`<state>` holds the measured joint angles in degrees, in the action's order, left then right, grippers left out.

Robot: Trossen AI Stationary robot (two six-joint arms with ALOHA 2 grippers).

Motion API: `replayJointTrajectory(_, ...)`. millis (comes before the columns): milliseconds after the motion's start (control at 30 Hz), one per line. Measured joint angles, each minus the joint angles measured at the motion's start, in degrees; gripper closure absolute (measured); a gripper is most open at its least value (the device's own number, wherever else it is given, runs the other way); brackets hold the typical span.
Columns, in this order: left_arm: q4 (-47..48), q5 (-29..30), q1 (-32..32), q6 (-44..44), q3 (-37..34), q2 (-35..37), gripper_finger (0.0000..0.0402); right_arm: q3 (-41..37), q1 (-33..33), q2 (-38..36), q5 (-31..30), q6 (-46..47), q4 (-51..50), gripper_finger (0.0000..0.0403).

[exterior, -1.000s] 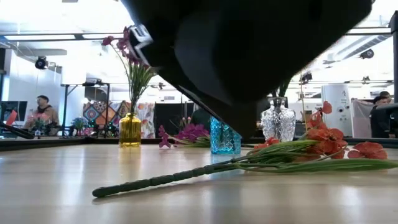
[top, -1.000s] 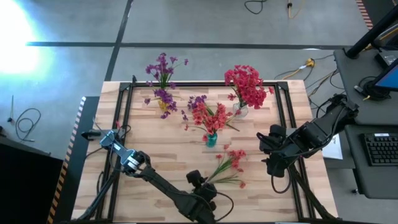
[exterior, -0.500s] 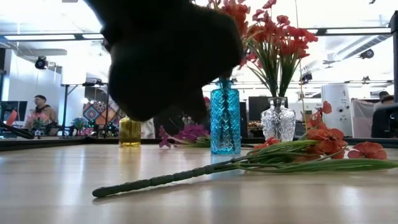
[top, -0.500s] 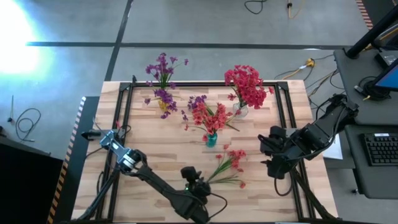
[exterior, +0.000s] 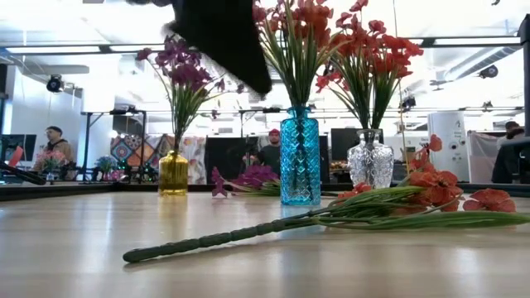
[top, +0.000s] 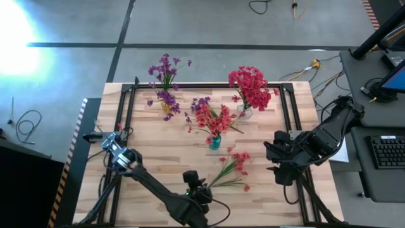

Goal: Sort flowers into vase by color
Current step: Put the orange flowers into the blue vase

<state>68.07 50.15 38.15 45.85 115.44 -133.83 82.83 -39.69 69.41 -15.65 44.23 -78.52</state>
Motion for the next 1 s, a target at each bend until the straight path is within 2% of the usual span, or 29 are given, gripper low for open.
replayJointTrajectory(133,-3.4,-2.6,0.4,-3.5,-0.1,2.4,0.0326,0.0,-2.3,0.0,-0.8,0.1,0.0,0.0129)
replayJointTrajectory(267,-17.7,-9.9,0.2,-12.2,-2.2,3.7,0.0327,0.0,-4.6,0.0,-0.9,1.5,0.0,0.0129)
replayJointTrajectory(367,-25.5,-12.6,-0.5,-16.6,-4.8,3.7,0.0327,0.0,-6.7,0.0,-2.5,2.3,0.0,0.0129)
replayJointTrajectory(600,-37.1,-15.6,-3.7,-16.2,-12.1,3.7,0.0327,-0.3,-11.4,0.0,-9.1,2.3,1.7,0.0129)
replayJointTrajectory(700,-37.9,-16.3,-4.4,-16.2,-12.6,3.7,0.0326,-0.7,-12.1,0.0,-10.2,2.5,2.2,0.0129)
replayJointTrajectory(833,-38.2,-16.3,-5.0,-16.0,-12.7,3.7,0.0307,-1.6,-12.2,0.0,-10.4,2.4,3.9,0.0129)
replayJointTrajectory(1000,-39.9,-15.3,-5.3,-13.4,-15.2,3.7,0.0249,-2.6,-12.2,0.0,-10.5,2.7,4.3,0.0129)
